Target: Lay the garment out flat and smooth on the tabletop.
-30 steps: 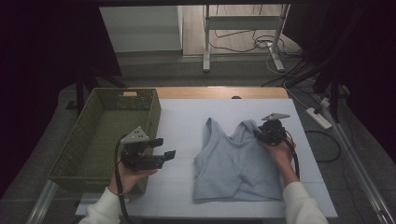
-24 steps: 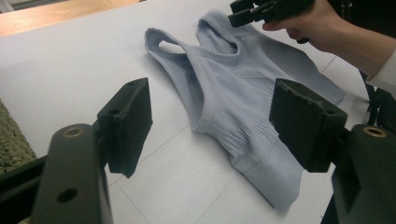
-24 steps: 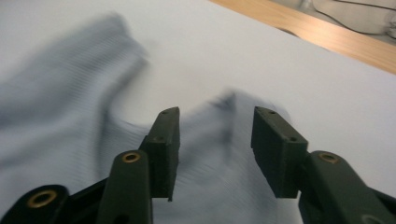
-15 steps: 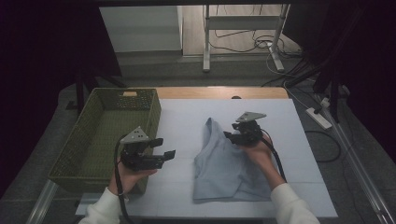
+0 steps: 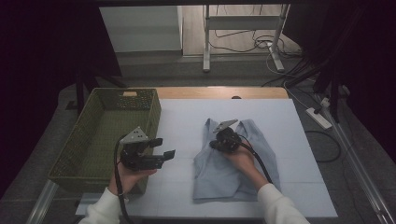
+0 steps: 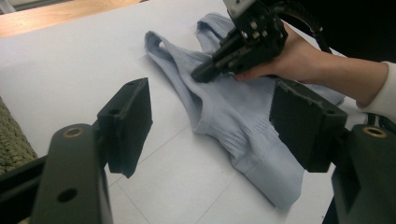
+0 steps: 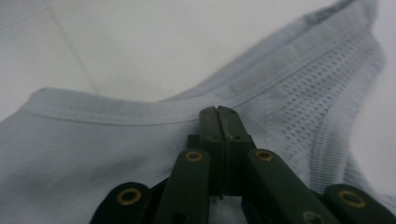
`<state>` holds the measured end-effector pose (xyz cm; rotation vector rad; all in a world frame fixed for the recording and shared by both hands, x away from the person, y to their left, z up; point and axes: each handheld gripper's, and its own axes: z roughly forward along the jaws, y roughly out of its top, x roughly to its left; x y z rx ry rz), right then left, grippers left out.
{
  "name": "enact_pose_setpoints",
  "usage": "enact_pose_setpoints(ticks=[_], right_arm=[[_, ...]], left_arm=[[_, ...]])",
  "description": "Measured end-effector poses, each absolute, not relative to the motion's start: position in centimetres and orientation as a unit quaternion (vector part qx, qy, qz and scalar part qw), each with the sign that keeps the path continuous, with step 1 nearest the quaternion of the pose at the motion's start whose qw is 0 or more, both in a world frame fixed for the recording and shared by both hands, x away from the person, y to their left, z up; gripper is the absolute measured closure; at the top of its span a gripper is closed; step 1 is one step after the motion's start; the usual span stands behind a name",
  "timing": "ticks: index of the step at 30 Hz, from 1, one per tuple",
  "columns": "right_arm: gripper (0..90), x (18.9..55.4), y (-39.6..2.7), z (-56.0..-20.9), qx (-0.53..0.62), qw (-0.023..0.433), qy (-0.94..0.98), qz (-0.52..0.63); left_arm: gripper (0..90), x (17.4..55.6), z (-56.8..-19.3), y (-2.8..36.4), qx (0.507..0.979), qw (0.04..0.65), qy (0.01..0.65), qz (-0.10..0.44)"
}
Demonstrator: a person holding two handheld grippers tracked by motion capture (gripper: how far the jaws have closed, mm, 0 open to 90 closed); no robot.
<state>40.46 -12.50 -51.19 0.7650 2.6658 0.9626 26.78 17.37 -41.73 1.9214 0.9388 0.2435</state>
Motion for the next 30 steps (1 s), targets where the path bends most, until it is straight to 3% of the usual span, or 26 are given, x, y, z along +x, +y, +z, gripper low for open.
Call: enact_pose_setpoints(ticks=[13,18,24,30], right_arm=[[88.9,39.8,-12.0,-52.0,0.257,0.086,0.903,0.333],[78.9,40.0,-12.5,-51.3,0.259,0.096,0.896,0.348],[73.2,39.9,-15.6,-47.6,0.280,0.124,0.864,0.399],[59.5,38.6,-18.6,-46.0,0.296,0.138,0.848,0.416]], left_arm=[[30.1,26.8,-41.8,17.3,0.786,0.474,0.383,0.100],[30.0,26.8,-41.7,17.3,0.786,0.475,0.383,0.101],[30.0,26.8,-41.7,17.5,0.783,0.477,0.386,0.100],[29.3,26.9,-41.9,17.1,0.786,0.473,0.385,0.099]])
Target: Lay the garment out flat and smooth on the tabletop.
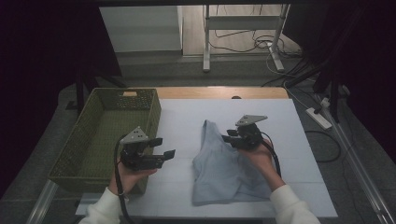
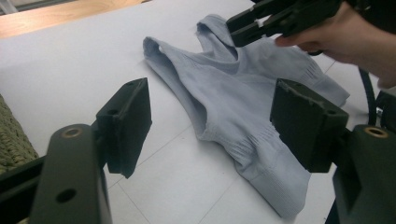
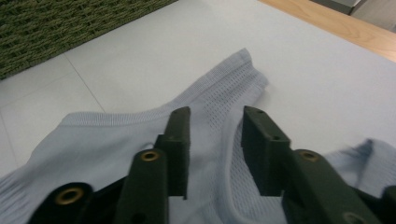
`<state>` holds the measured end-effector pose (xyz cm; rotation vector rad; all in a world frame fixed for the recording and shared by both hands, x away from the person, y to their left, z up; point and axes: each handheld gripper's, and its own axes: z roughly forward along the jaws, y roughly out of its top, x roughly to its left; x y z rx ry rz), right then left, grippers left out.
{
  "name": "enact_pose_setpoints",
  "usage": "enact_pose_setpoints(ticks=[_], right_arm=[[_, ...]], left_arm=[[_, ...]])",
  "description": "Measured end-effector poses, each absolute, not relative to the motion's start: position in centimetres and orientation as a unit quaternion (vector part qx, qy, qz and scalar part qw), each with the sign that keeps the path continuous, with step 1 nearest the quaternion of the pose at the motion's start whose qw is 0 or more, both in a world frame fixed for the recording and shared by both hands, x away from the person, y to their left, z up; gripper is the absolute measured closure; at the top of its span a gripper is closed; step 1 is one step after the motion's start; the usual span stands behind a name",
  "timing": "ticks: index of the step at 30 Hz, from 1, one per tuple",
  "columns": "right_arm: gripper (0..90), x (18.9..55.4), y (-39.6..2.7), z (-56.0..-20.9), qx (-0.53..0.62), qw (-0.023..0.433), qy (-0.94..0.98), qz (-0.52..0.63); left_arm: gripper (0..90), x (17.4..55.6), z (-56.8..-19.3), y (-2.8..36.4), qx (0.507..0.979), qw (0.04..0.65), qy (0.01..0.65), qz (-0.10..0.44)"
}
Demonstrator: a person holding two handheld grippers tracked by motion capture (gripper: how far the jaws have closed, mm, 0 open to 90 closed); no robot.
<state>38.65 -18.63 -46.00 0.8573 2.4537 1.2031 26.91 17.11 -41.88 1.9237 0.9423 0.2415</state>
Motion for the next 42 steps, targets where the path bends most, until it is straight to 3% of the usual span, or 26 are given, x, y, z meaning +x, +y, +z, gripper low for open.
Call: enact_pose_setpoints(ticks=[7,22,42], right_arm=[[48.7,37.0,-19.7,-45.9,0.294,0.138,0.845,0.426],[44.3,32.9,-19.7,-46.3,0.262,0.121,0.855,0.432],[42.2,31.4,-17.9,-47.1,0.230,0.106,0.863,0.437]], left_arm=[[29.2,27.0,-42.0,16.9,0.788,0.472,0.384,0.096],[28.4,27.0,-42.1,16.8,0.787,0.472,0.386,0.093],[28.0,27.4,-42.2,16.3,0.787,0.473,0.387,0.089]])
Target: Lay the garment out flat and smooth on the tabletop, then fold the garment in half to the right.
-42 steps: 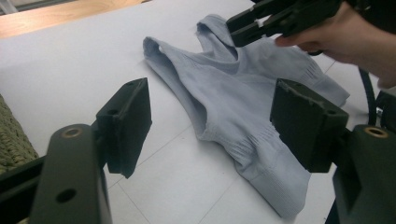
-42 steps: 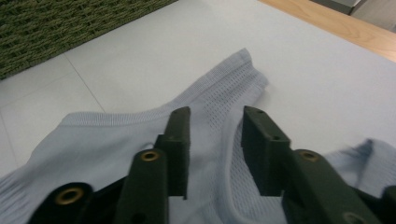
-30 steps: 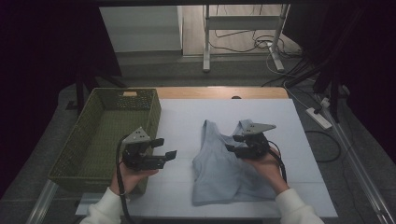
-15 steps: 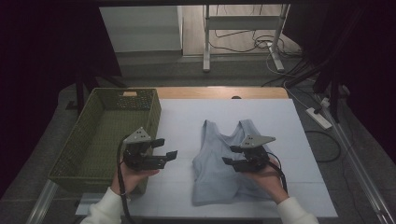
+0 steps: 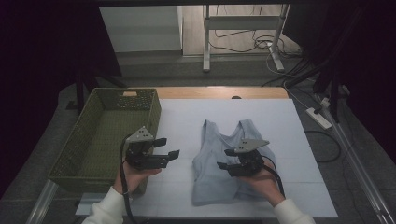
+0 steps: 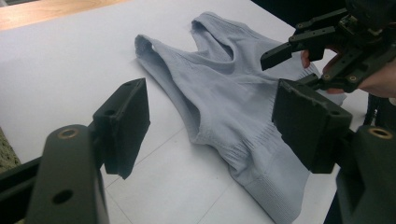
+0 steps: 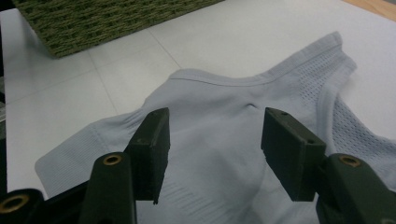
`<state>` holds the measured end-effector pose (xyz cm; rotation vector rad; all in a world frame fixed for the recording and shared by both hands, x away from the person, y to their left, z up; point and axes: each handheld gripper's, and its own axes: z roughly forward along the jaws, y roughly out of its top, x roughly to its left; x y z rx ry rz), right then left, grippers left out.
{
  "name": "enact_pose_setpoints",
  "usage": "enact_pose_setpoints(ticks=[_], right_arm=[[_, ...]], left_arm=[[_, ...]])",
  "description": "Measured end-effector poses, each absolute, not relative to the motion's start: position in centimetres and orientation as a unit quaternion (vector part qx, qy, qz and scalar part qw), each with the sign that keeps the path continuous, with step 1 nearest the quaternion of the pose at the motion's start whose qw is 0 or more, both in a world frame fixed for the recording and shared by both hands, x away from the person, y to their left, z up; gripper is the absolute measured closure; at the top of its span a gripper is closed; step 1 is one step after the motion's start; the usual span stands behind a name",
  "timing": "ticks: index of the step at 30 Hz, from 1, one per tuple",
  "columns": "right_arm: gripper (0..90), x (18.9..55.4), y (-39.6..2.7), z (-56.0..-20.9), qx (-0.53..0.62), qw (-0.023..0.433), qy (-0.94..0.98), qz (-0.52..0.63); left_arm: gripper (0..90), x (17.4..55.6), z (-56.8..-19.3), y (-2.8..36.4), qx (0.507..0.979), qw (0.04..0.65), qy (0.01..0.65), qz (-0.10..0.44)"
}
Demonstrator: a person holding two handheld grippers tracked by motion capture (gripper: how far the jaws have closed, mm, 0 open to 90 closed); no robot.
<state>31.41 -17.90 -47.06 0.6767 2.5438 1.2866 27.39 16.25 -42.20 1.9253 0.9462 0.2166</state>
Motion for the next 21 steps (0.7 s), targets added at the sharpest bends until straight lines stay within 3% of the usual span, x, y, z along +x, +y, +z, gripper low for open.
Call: enact_pose_setpoints(ticks=[21], right_arm=[[41.0,28.3,-13.7,-48.1,0.169,0.062,0.887,0.426]], left_arm=[[27.5,27.5,-42.1,16.1,0.789,0.473,0.382,0.091]])
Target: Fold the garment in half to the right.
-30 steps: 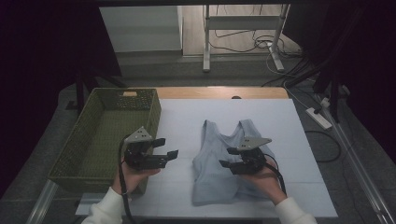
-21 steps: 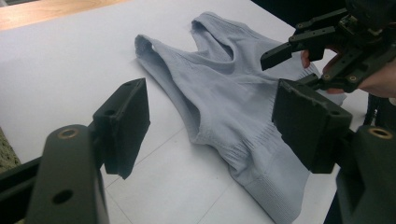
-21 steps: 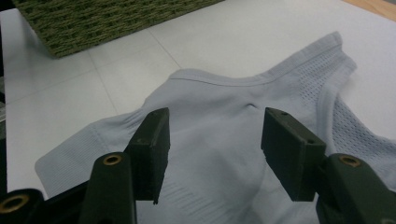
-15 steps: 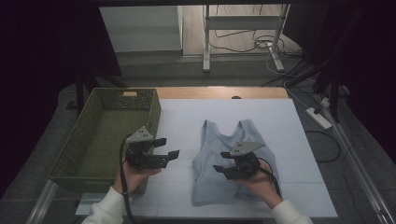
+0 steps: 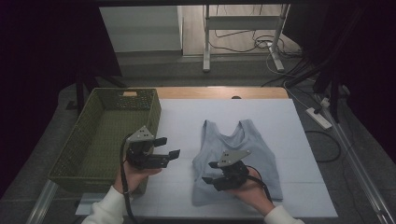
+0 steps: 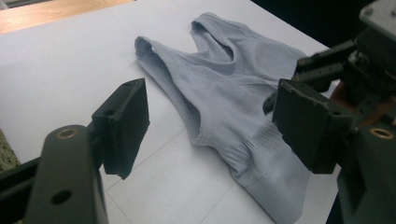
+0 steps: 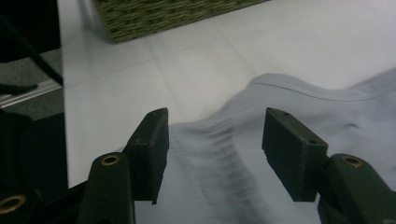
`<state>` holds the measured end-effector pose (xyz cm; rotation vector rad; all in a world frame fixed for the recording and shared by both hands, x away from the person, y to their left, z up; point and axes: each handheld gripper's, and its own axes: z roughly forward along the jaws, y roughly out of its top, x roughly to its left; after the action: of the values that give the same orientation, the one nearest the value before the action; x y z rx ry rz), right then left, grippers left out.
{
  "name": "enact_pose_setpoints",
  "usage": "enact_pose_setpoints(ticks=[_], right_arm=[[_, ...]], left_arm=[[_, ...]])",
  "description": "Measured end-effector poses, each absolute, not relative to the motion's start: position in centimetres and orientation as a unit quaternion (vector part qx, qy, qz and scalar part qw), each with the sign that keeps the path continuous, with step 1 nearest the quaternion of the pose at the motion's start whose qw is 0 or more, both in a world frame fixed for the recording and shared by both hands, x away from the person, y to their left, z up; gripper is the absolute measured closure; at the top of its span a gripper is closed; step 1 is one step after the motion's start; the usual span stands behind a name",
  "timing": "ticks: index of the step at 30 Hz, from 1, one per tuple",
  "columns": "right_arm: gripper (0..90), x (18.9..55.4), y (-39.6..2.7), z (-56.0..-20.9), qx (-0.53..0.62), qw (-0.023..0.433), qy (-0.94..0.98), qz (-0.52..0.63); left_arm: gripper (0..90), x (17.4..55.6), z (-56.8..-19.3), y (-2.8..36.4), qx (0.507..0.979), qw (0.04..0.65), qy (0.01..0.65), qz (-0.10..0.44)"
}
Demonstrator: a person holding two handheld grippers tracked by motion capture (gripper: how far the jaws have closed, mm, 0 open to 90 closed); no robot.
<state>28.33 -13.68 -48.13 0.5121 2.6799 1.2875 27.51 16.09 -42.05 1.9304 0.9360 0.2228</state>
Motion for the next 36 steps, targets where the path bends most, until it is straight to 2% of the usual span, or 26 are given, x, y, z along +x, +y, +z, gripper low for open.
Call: enact_pose_setpoints(ticks=[16,27,31,36], right_arm=[[39.8,25.7,-10.2,-49.7,0.115,0.027,0.908,0.401],[38.8,24.8,-8.6,-50.7,0.084,0.028,0.923,0.375],[34.3,24.9,-8.5,-51.8,0.098,0.019,0.934,0.343],[30.4,24.6,-8.3,-52.3,0.094,0.031,0.941,0.325]], left_arm=[[27.3,27.5,-42.2,16.0,0.789,0.471,0.383,0.090],[27.3,27.5,-42.2,16.0,0.790,0.470,0.383,0.090],[27.3,27.6,-42.3,15.9,0.791,0.470,0.383,0.089],[27.3,27.6,-42.3,15.8,0.791,0.469,0.382,0.089]])
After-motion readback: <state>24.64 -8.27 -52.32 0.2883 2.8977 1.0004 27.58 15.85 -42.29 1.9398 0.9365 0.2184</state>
